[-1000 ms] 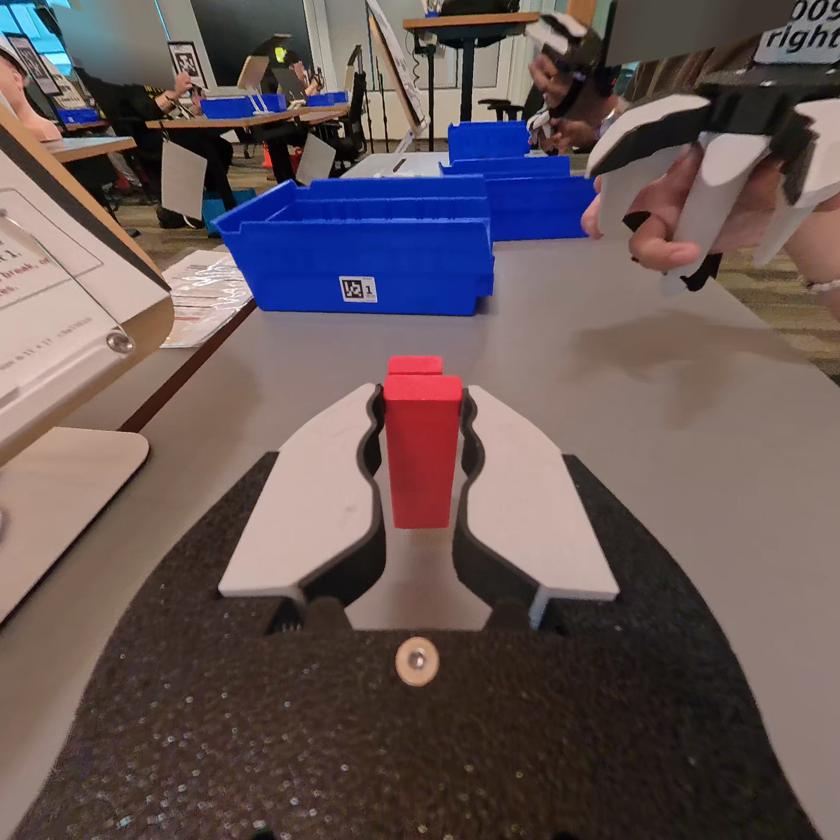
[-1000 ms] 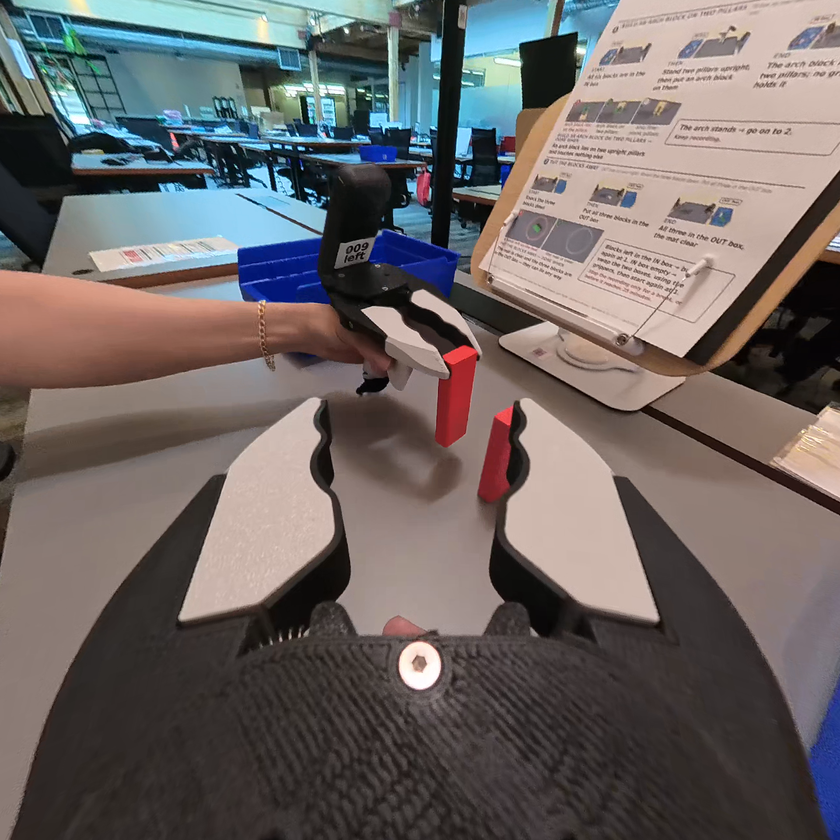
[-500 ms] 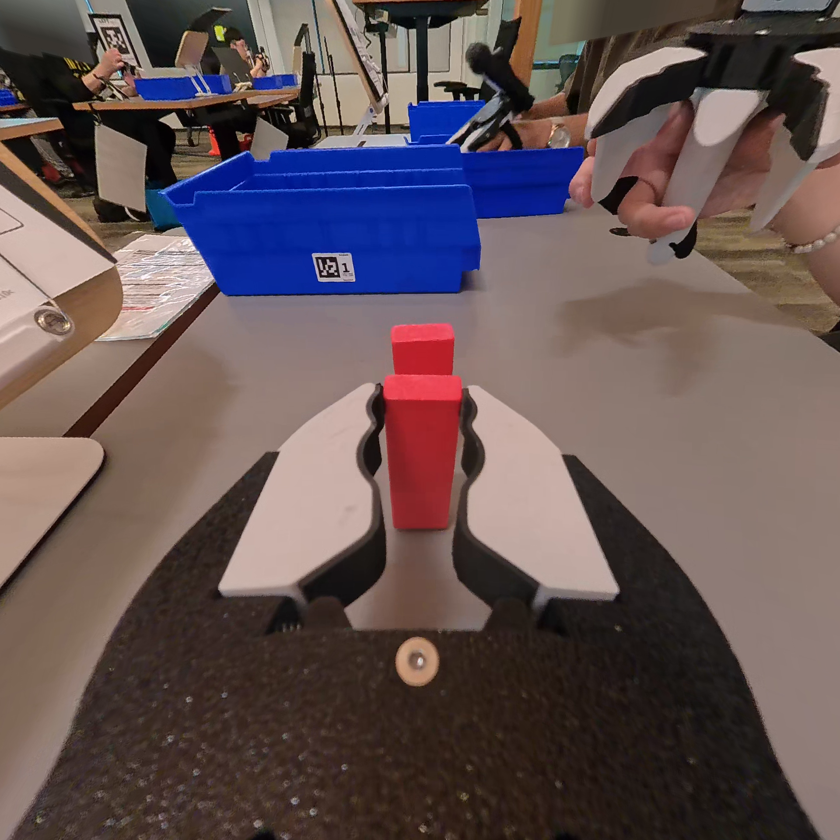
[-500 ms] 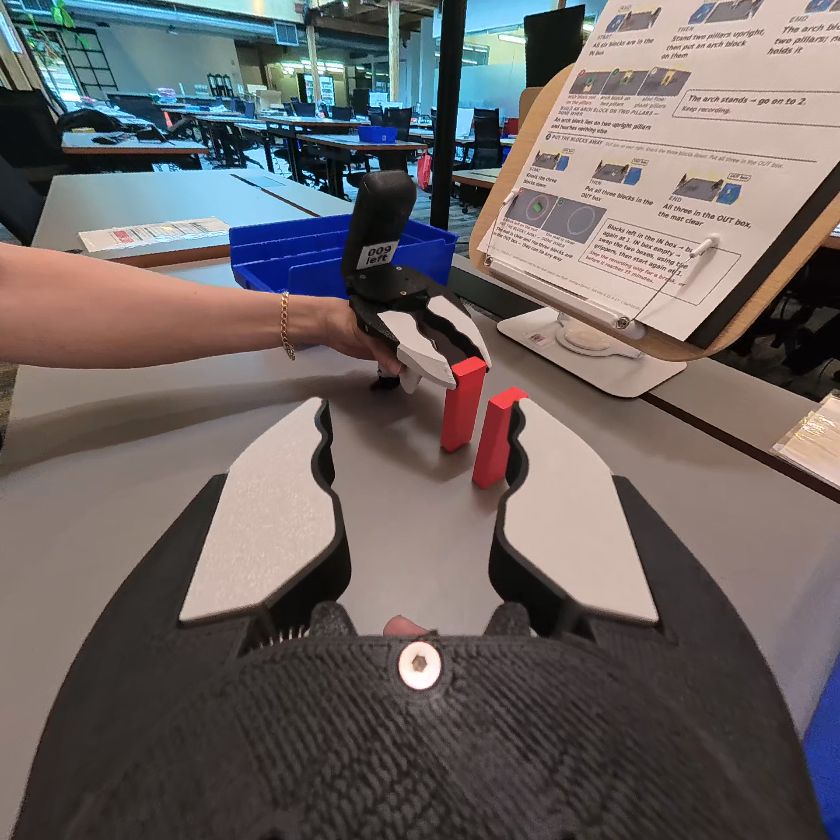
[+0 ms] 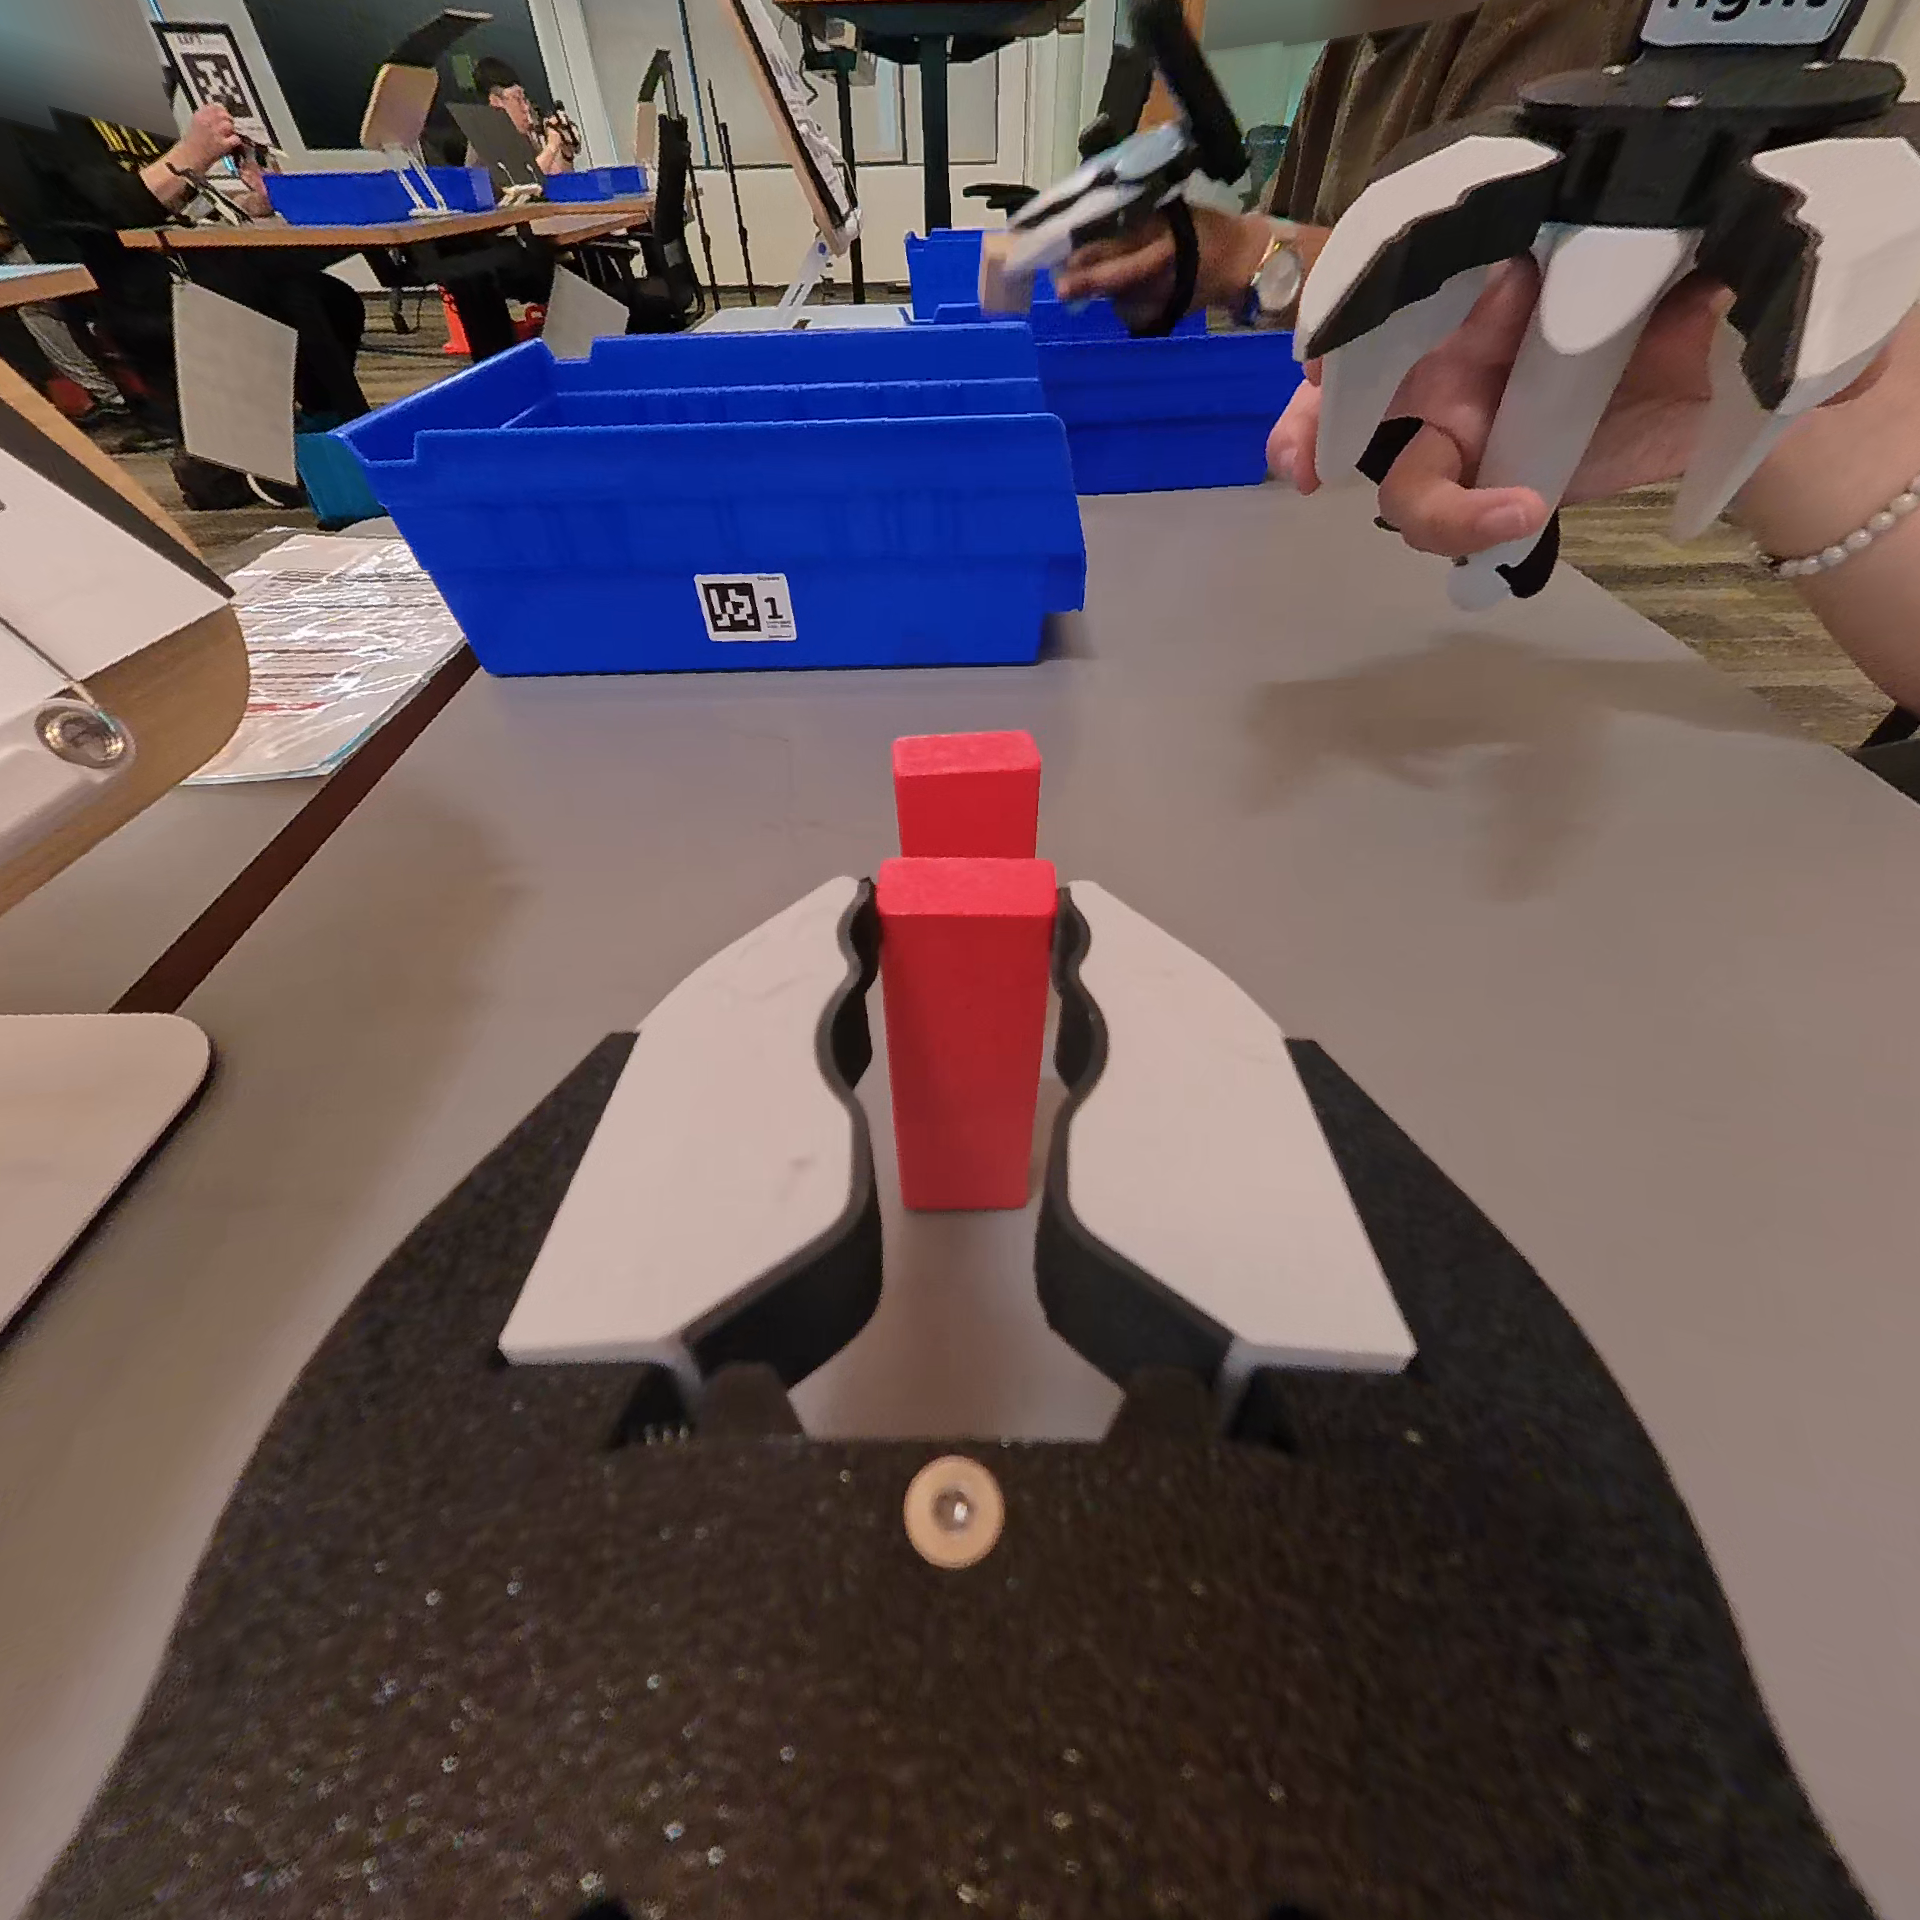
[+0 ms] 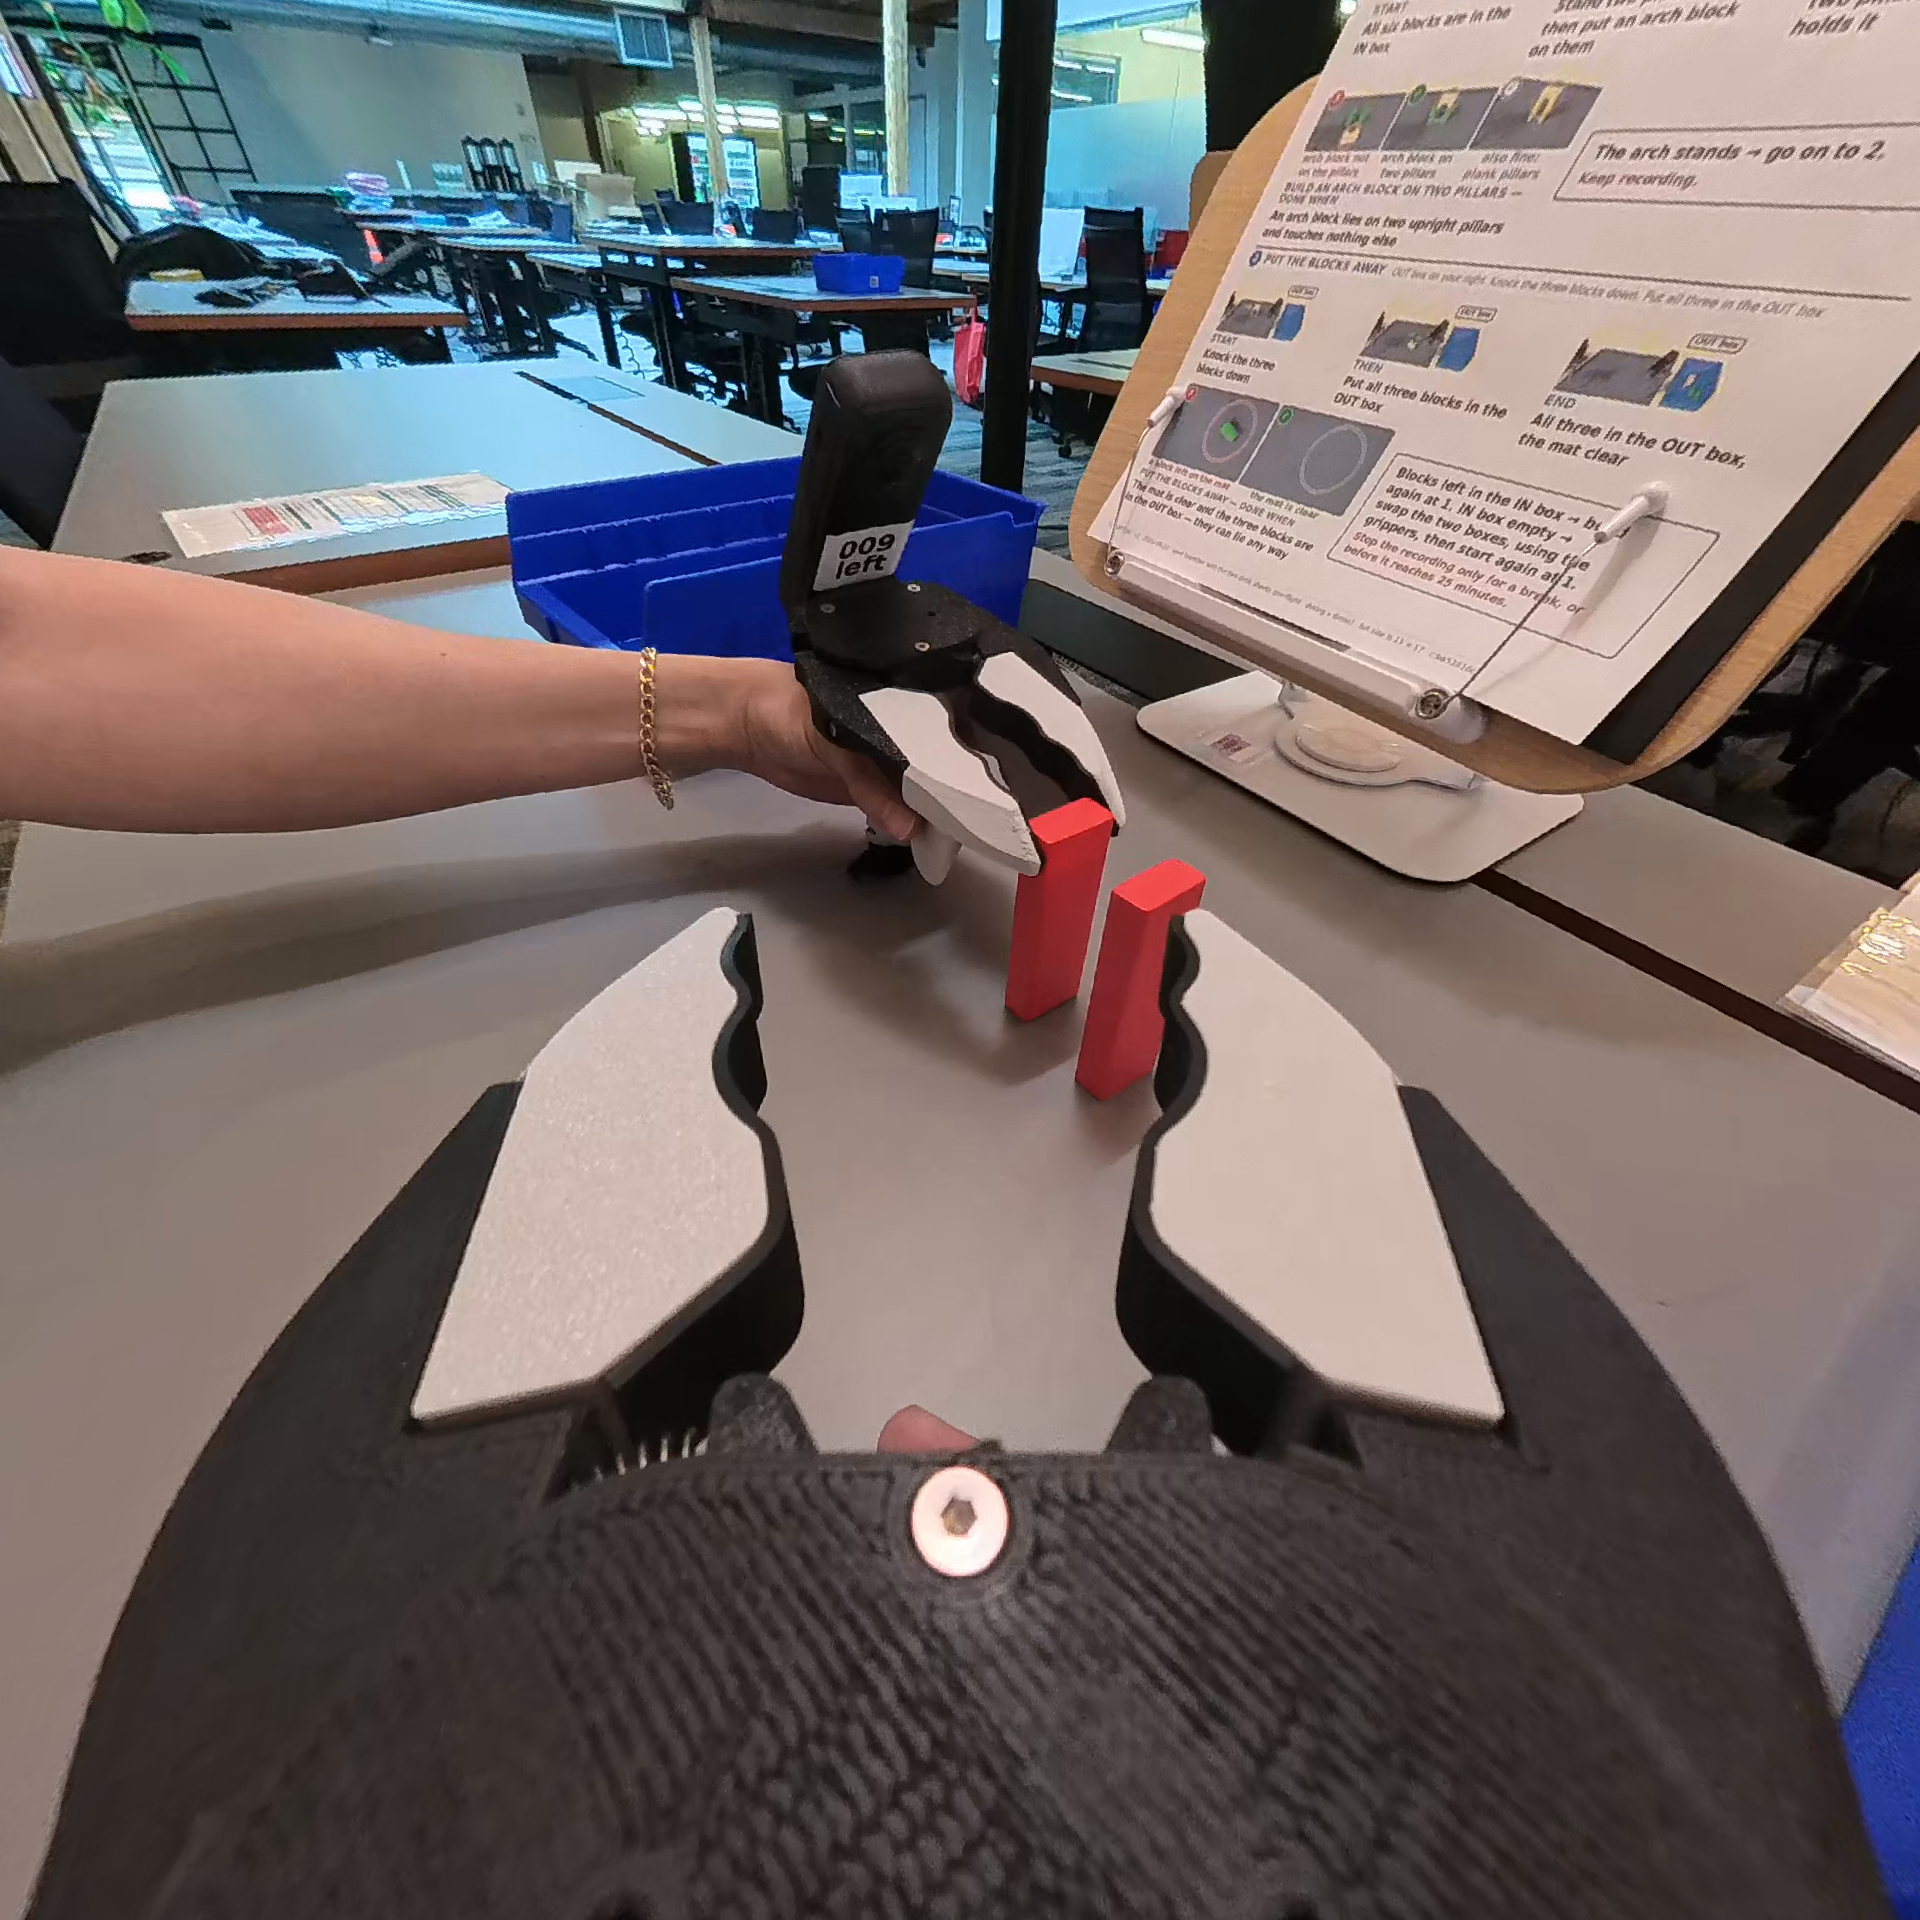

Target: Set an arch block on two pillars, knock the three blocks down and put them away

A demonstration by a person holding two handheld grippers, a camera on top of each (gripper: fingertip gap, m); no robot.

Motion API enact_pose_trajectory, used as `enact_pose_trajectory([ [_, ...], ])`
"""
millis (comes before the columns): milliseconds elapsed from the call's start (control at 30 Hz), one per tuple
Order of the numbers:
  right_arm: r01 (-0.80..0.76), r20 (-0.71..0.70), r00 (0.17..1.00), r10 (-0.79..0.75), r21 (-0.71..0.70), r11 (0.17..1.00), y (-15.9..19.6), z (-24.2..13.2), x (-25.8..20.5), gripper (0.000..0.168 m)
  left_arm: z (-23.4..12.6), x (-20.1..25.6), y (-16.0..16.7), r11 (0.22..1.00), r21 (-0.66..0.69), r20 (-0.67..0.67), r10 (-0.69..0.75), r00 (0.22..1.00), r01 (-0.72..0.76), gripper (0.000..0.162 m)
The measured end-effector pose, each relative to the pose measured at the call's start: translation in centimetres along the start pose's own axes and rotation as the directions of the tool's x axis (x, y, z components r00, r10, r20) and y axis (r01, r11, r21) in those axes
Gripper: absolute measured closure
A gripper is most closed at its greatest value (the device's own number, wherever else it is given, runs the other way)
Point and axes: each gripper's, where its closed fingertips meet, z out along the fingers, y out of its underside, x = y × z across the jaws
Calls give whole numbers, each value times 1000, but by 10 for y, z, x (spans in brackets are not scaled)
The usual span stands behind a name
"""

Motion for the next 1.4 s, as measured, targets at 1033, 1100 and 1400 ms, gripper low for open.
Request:
enact_pose_trajectory([
  [1033,3,7,1000,-2,-22,1000,4,4,-1,94,-4,-1,4,996,-35,19,-76,997,77,128],
  [1100,2,7,1000,-2,-22,1000,4,4,-1,94,-3,-1,3,997,-29,21,-76,997,76,123],
  [1400,-1,-1,1000,1,-16,1000,2,2,0,94,-18,4,-24,996,52,42,-77,996,75,111],
])
